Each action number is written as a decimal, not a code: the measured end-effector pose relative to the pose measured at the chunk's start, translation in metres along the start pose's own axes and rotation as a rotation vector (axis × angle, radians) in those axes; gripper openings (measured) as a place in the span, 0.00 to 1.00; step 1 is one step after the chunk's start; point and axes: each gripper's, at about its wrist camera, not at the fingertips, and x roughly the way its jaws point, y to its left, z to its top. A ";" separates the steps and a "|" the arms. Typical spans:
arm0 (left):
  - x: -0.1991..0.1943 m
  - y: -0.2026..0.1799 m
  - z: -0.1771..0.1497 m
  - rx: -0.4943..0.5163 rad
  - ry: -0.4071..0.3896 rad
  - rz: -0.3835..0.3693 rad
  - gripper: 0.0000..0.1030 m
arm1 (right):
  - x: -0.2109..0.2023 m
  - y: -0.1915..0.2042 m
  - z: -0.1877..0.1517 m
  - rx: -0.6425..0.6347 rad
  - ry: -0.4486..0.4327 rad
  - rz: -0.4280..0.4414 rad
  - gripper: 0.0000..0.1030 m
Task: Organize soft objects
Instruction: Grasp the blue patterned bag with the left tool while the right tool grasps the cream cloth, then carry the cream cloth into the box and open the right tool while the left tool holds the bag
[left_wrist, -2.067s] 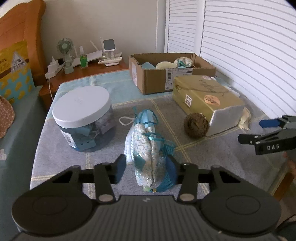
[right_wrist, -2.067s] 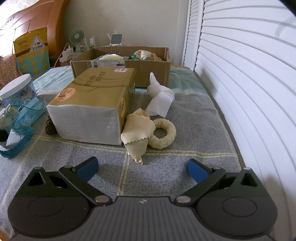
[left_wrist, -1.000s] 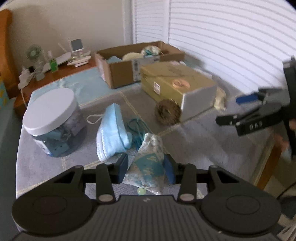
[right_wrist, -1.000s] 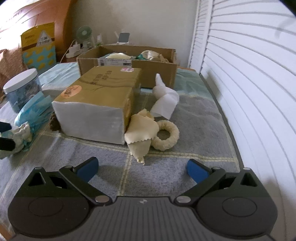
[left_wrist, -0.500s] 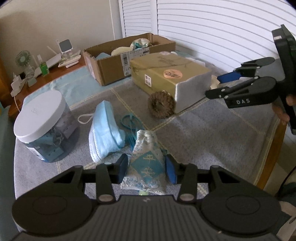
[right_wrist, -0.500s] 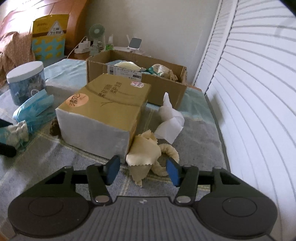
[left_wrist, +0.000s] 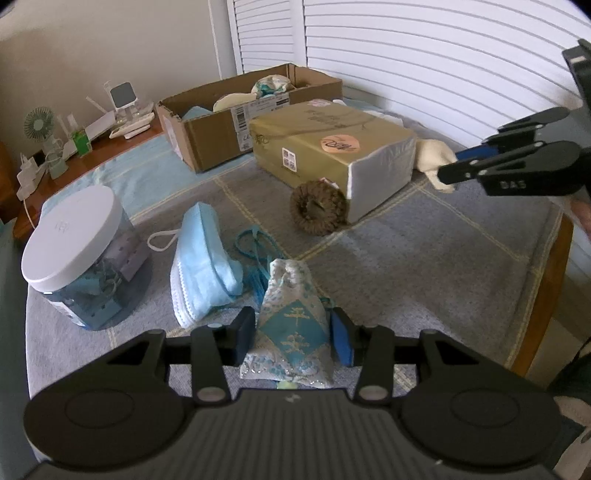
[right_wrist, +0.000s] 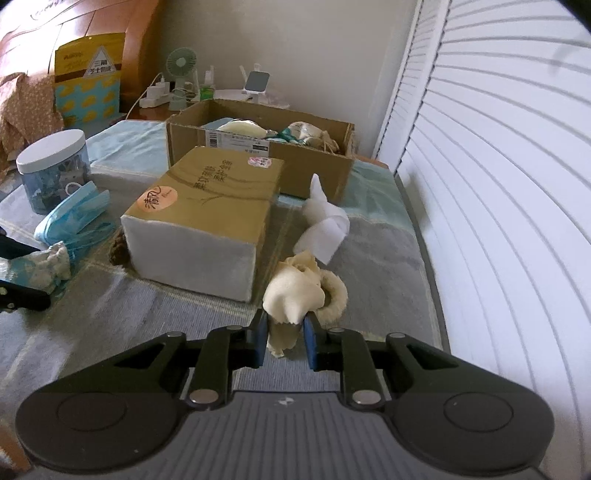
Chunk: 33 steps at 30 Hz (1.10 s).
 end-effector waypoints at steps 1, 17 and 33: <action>0.000 0.000 0.000 0.003 -0.002 0.002 0.46 | -0.003 0.000 -0.001 0.004 0.002 0.003 0.24; 0.000 -0.006 0.001 0.025 0.017 -0.008 0.41 | 0.021 0.012 0.011 -0.051 -0.010 -0.026 0.37; -0.017 0.004 0.010 -0.005 -0.013 -0.047 0.30 | -0.030 0.007 0.009 -0.029 -0.074 -0.054 0.22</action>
